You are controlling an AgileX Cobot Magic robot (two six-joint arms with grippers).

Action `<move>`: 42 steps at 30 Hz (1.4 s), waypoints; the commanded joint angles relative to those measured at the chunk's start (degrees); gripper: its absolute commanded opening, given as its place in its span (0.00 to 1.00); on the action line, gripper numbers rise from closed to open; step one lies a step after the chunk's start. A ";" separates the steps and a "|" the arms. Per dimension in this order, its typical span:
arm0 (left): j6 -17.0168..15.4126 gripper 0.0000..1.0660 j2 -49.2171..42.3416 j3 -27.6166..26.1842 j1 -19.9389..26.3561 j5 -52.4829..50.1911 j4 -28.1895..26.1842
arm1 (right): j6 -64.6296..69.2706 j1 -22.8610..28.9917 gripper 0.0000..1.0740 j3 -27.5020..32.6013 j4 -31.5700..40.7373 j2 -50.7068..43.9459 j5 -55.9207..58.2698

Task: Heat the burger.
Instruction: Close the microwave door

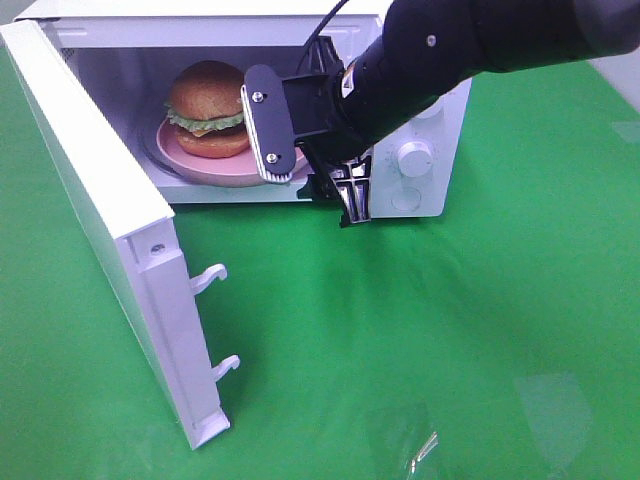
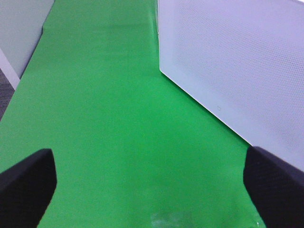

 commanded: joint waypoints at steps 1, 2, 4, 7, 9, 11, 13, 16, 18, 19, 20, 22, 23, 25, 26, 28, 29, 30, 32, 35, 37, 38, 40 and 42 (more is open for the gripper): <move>0.06 0.94 -0.97 0.23 0.23 -0.80 -0.46 | 2.98 0.00 0.65 4.07 0.06 -4.35 -2.06; 0.06 0.94 -0.97 0.23 0.23 -0.80 -0.46 | 4.93 0.00 0.65 5.84 -0.11 -5.90 -2.23; 0.06 0.94 -0.97 0.23 0.23 -0.80 -0.46 | 7.28 -0.06 0.65 7.33 -0.11 -7.45 -2.18; 0.06 0.94 -0.97 0.23 0.23 -0.80 -0.46 | 9.80 -0.06 0.65 8.94 -0.17 -9.11 -1.83; 0.06 0.94 -0.97 0.23 0.23 -0.80 -0.46 | 12.32 -0.06 0.65 10.31 -0.17 -10.83 -1.78; 0.06 0.94 -0.97 0.23 0.23 -0.80 -0.46 | 13.64 -0.06 0.65 11.06 -0.17 -11.69 -1.78; 0.06 0.94 -0.97 0.23 0.23 -0.80 -0.46 | 16.04 -0.06 0.65 12.61 -0.17 -13.41 -1.72; 0.06 0.94 -0.97 0.23 0.23 -0.80 -0.46 | 22.80 -0.06 0.65 15.18 -0.17 -17.30 -1.78; 0.06 0.94 -0.97 0.23 0.23 -0.80 -0.46 | 28.19 -0.06 0.65 16.21 -0.17 -19.42 -1.55; 0.06 0.94 -0.97 0.23 0.23 -0.80 -0.46 | 34.78 -0.29 0.65 17.19 -0.17 -21.66 -1.55; 0.06 0.94 -0.97 0.23 0.23 -0.80 -0.46 | 34.78 -0.29 0.65 17.19 -0.17 -21.66 -1.55; 0.06 0.94 -0.97 0.23 0.23 -0.80 -0.46 | 39.53 -1.03 0.65 17.88 -0.11 -23.15 -1.55; 0.06 0.94 -0.97 0.23 0.23 -0.80 -0.46 | 44.69 -1.83 0.65 18.85 -0.11 -24.98 -1.03; 0.06 0.94 -0.97 0.23 0.23 -0.80 -0.46 | 46.70 -2.41 0.65 19.31 -0.11 -25.84 -0.52; 0.06 0.94 -0.97 0.23 0.23 -0.80 -0.46 | 46.70 -2.41 0.65 19.31 -0.11 -25.84 -0.52; 0.06 0.94 -0.97 0.23 0.23 -0.80 -0.46 | 51.05 -3.67 0.65 20.28 -0.11 -27.85 1.26; 0.06 0.94 -0.97 0.23 0.23 -0.80 -0.46 | 54.49 -5.04 0.65 21.14 -0.11 -29.91 3.32; 0.06 0.94 -0.97 0.23 0.23 -0.80 -0.46 | 58.50 -6.42 0.65 21.89 -0.11 -32.20 6.19; 0.06 0.94 -0.97 0.23 0.23 -0.80 -0.46 | 62.11 -7.33 0.65 21.94 -0.17 -34.32 10.31; 0.06 0.94 -0.97 0.23 0.23 -0.80 -0.46 | 64.52 -7.45 0.66 21.94 -0.46 -36.04 14.09; 0.06 0.94 -0.97 0.23 0.23 -0.80 -0.46 | 66.58 -7.45 0.68 21.94 -0.40 -37.53 18.56; 0.06 0.94 -0.97 0.23 0.23 -0.80 -0.46 | 68.01 -7.33 0.71 22.06 -0.17 -38.67 24.41; 0.06 0.94 -0.97 0.23 0.23 -0.80 -0.46 | 68.53 -7.33 0.72 22.80 -0.46 -39.59 28.99; 0.06 0.94 -0.97 0.23 0.23 -0.80 -0.46 | 69.04 -7.33 0.72 24.18 -0.74 -40.51 32.60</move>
